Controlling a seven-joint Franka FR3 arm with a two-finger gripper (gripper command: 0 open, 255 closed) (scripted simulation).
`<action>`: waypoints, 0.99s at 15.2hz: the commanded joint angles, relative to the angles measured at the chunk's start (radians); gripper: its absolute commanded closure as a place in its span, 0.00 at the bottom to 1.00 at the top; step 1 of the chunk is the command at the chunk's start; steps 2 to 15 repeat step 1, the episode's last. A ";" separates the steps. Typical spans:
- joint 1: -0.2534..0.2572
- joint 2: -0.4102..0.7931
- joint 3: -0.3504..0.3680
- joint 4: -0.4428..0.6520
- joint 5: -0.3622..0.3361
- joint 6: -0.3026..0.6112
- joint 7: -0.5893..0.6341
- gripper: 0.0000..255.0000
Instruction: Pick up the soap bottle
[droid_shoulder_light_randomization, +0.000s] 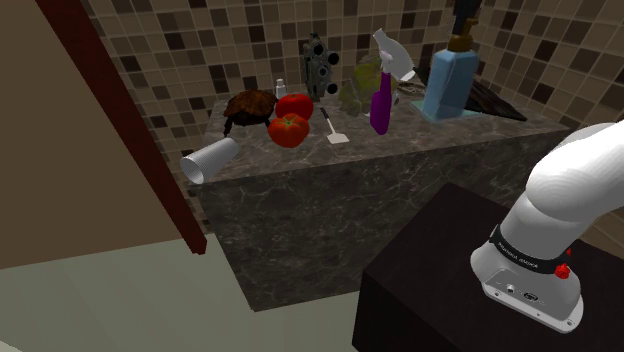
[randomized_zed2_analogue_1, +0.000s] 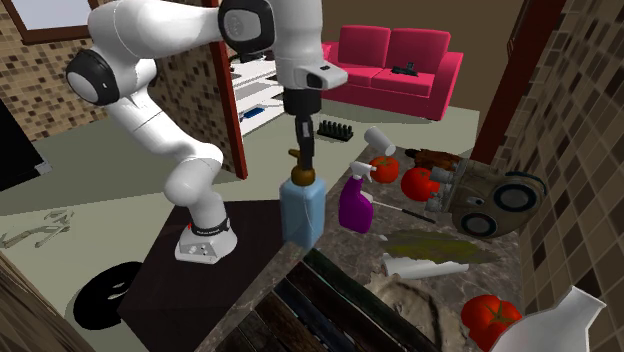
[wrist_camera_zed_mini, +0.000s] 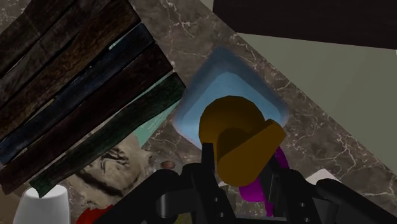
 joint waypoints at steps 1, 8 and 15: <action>0.000 0.002 0.001 0.010 0.001 -0.008 0.000 1.00; 0.000 0.002 0.001 0.010 0.001 -0.008 0.000 1.00; 0.000 0.002 0.001 0.010 0.001 -0.008 0.000 1.00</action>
